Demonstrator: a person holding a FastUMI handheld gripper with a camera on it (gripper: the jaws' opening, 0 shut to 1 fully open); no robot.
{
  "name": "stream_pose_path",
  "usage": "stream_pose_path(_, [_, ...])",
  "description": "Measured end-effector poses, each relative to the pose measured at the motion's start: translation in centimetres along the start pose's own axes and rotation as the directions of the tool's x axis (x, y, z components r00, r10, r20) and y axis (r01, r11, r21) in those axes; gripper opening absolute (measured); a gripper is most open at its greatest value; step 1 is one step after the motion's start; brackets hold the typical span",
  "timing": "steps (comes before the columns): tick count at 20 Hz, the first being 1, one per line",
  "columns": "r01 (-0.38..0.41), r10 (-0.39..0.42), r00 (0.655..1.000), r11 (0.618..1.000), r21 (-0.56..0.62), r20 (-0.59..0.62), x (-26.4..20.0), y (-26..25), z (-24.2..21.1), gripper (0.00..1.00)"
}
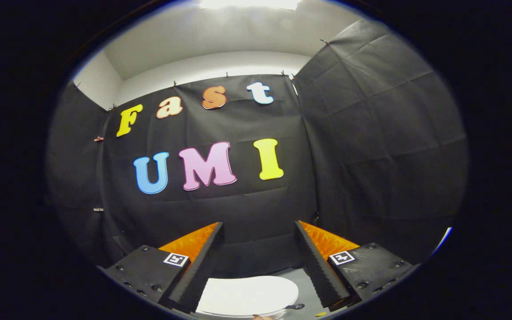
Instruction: Open the toilet lid.
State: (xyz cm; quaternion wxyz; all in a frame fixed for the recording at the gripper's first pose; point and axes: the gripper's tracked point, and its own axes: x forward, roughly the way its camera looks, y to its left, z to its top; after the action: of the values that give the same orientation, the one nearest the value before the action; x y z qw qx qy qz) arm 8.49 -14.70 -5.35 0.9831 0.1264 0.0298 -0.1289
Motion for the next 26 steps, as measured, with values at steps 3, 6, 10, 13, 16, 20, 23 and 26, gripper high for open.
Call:
stream_pose_path(3, [0.042,-0.040,0.998,0.997,0.059,-0.041,1.8,-3.3,-3.2,0.99])
stream_pose_path(6, [0.103,-0.094,0.993,0.987,0.127,-0.070,3.4,-7.2,-6.2,0.99])
stream_pose_path(10, [0.182,-0.157,0.980,0.953,0.242,-0.121,4.8,-12.6,-11.0,0.99])
stream_pose_path(13, [0.255,-0.206,0.961,0.918,0.305,-0.183,5.3,-16.2,-15.9,0.99])
stream_pose_path(16, [0.291,-0.216,0.949,0.880,0.376,-0.228,5.8,-18.6,-20.1,0.99])
stream_pose_path(20, [0.315,-0.183,0.935,0.822,0.475,-0.303,6.5,-20.3,-27.4,0.99])
stream_pose_path(23, [0.347,-0.151,0.915,0.768,0.538,-0.374,6.8,-20.8,-33.3,1.00])
stream_pose_path(26, [0.376,-0.140,0.899,0.731,0.569,-0.414,6.1,-21.8,-38.1,1.00])
